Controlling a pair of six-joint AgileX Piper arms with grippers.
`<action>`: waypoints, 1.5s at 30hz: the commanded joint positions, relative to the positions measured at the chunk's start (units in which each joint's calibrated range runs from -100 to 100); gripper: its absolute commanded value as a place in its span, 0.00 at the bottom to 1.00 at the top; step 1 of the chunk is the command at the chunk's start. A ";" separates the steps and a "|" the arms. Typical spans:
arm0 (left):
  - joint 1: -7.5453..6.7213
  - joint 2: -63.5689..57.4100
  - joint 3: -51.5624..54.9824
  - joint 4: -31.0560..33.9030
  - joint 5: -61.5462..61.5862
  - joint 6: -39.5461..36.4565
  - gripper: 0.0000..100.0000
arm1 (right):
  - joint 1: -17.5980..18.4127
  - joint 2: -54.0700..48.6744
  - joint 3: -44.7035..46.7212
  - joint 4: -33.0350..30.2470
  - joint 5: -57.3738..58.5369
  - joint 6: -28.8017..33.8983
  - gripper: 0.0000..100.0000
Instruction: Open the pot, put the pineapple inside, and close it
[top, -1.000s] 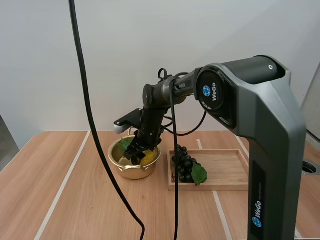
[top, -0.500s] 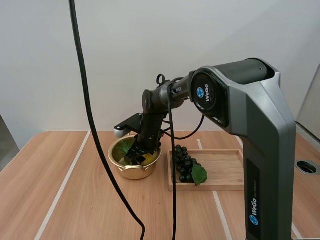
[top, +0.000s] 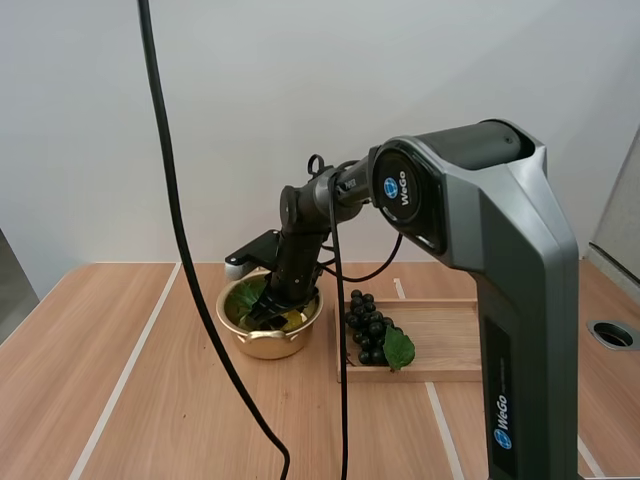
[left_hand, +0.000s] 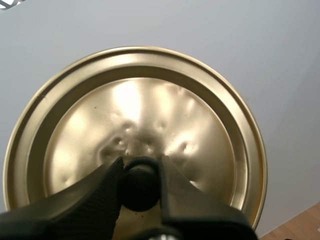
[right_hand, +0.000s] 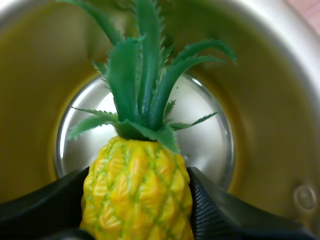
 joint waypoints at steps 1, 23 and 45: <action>0.09 -0.38 -0.46 -0.04 -1.09 0.27 0.00 | -0.22 0.35 0.18 -2.01 -2.60 0.44 1.00; 0.09 -0.25 -0.46 -0.04 -0.24 0.75 0.00 | -0.22 -12.40 -4.27 -3.83 0.54 1.45 1.00; 0.09 -0.25 -0.46 -0.04 2.58 0.64 0.00 | -11.14 -38.53 -11.78 -1.93 7.75 3.75 1.00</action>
